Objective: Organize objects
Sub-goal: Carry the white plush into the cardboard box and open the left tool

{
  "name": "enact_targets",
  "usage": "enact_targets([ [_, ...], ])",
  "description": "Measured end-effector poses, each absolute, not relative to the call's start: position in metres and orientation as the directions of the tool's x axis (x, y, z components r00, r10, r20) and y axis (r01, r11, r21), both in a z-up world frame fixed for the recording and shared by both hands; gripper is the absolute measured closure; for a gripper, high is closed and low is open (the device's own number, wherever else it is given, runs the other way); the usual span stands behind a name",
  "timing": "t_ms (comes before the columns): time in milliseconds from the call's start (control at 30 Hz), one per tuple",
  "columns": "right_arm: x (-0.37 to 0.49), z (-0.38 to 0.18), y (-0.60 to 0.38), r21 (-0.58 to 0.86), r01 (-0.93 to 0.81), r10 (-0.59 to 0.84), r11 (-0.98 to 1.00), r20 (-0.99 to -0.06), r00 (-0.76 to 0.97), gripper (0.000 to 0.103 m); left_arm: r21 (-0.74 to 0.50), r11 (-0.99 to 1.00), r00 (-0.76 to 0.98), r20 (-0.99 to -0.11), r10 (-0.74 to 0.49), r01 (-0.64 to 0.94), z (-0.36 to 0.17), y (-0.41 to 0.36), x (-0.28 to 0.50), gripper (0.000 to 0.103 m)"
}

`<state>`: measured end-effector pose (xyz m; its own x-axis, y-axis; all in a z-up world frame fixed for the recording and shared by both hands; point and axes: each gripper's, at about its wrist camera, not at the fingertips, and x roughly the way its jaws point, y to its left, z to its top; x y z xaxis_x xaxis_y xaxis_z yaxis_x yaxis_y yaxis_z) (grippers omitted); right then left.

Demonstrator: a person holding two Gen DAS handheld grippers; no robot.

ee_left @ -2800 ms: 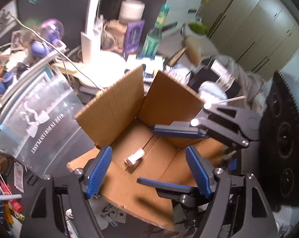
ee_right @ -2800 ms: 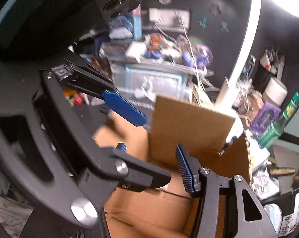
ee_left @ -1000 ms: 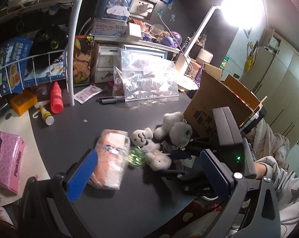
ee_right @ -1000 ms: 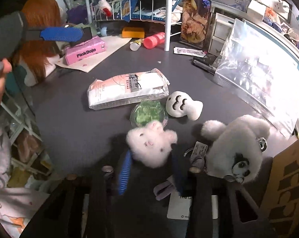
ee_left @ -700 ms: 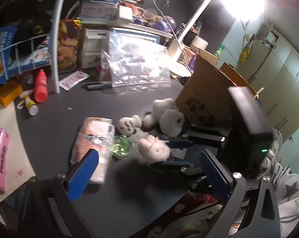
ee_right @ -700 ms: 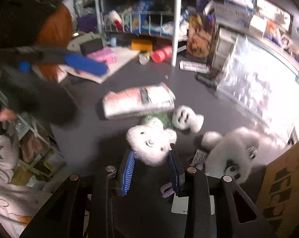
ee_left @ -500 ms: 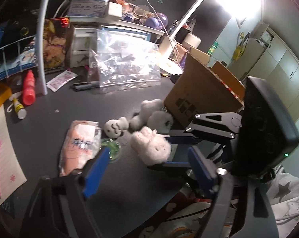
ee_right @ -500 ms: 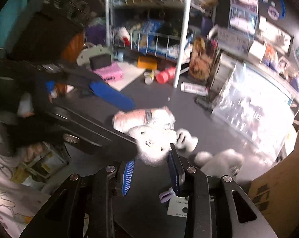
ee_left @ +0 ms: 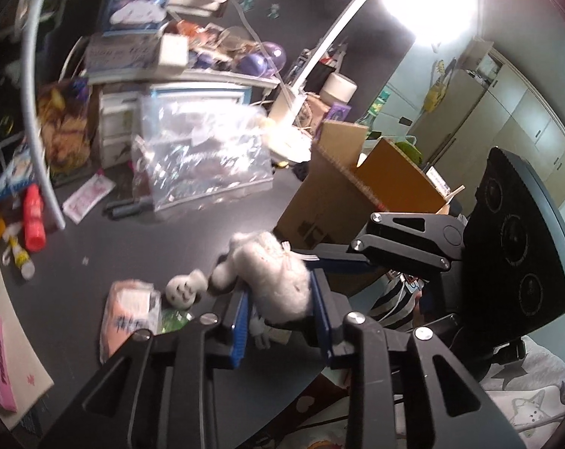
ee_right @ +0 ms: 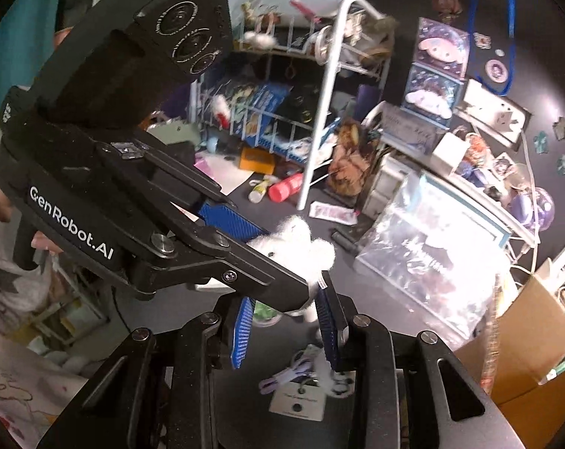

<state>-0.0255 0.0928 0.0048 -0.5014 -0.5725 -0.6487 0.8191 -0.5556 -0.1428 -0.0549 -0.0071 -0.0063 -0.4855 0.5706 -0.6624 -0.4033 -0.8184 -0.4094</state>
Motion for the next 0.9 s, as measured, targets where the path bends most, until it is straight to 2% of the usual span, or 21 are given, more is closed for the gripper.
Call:
enact_targets([
  [467,-0.058,0.057,0.165,-0.104,0.722,-0.523,-0.684,-0.621,-0.584,0.076,-0.399,-0.744,-0.405,-0.652,0.641,-0.536,0.044,0.065,-0.110,0.076],
  [900,-0.090,0.045,0.246,0.002,0.601,-0.423,-0.800,-0.713,-0.560,0.076,-0.397,-0.693,-0.214,-0.756,0.619,-0.601,0.031,0.158,-0.163,0.076],
])
